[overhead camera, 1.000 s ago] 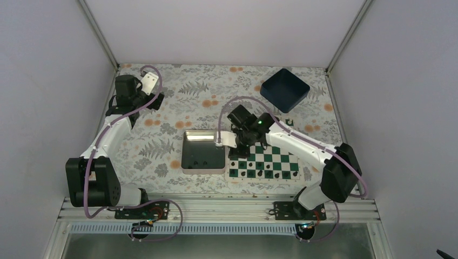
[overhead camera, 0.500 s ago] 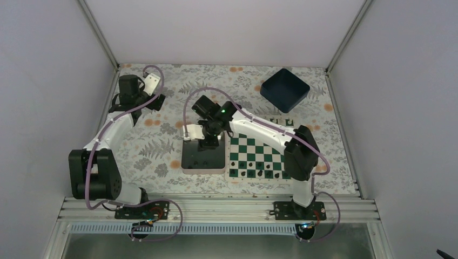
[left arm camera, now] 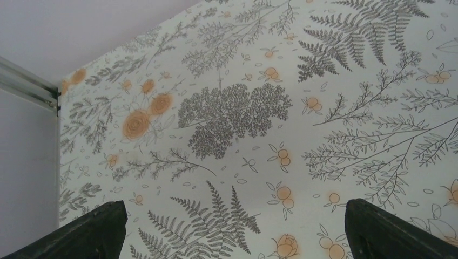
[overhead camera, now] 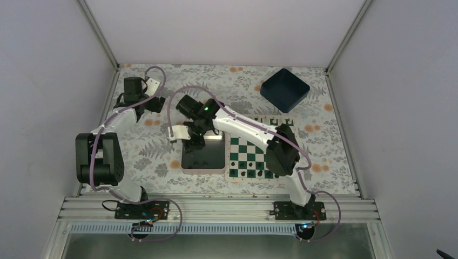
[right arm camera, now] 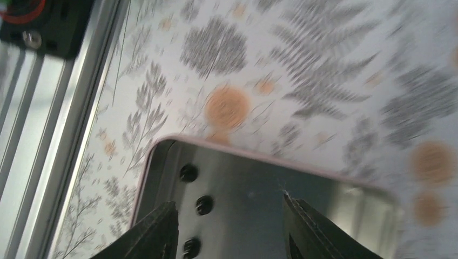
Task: Set up the chess pieces on the board
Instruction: Pick up the chess piece from the storage box.
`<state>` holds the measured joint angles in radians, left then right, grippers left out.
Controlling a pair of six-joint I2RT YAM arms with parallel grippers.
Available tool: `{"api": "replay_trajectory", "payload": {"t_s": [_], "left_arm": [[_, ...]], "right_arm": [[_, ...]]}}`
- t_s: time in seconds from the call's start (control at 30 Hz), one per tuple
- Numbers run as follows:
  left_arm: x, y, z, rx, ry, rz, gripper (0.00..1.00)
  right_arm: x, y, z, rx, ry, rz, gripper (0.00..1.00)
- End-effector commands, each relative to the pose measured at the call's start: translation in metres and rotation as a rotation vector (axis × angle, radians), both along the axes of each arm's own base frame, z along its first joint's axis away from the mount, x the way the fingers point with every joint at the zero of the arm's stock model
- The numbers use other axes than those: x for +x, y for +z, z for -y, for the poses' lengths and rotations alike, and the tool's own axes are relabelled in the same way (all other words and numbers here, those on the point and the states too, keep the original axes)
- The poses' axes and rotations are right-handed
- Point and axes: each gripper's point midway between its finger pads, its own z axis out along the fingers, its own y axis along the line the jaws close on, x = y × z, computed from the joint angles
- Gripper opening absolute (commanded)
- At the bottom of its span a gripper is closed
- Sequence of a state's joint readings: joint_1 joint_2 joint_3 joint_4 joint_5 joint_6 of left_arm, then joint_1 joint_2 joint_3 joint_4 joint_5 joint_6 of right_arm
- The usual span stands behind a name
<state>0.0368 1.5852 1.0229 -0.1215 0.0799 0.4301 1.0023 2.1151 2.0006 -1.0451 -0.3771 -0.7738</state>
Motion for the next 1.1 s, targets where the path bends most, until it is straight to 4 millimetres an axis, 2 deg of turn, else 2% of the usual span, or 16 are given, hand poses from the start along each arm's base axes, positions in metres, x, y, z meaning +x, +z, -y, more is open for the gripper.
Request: {"api": "replay_trajectory", "payload": {"t_s": [0.0,0.1,0.17,0.27,0.43,0.63,0.8,1.07], "left_arm": [[0.001,0.026,0.003,-0.011,-0.020,0.086,1.00],[-0.003,0.046,0.007,-0.018,-0.040,0.116,1.00],[-0.010,0.066,0.009,-0.022,-0.055,0.152,1.00],[-0.017,0.085,0.009,-0.031,-0.046,0.176,1.00],[-0.025,0.105,0.010,-0.046,-0.040,0.211,1.00],[-0.026,0.118,0.005,-0.035,-0.021,0.238,1.00],[-0.023,0.113,0.000,-0.016,-0.002,0.231,1.00],[-0.014,0.111,0.000,-0.014,-0.001,0.223,1.00]], "right_arm": [[-0.018,-0.055,0.023,-0.143,-0.025,-0.077,0.50],[-0.019,-0.068,0.029,-0.123,-0.040,-0.040,0.50],[-0.025,-0.084,0.038,-0.167,-0.034,-0.039,0.50],[-0.029,-0.100,0.043,-0.206,-0.036,-0.026,0.50],[-0.042,-0.100,0.039,-0.170,-0.017,-0.029,0.50],[-0.046,-0.098,0.043,-0.149,-0.023,-0.013,0.50],[-0.047,-0.102,0.044,-0.145,-0.016,-0.013,0.50],[-0.039,-0.105,0.034,-0.120,-0.011,0.016,0.48]]}}
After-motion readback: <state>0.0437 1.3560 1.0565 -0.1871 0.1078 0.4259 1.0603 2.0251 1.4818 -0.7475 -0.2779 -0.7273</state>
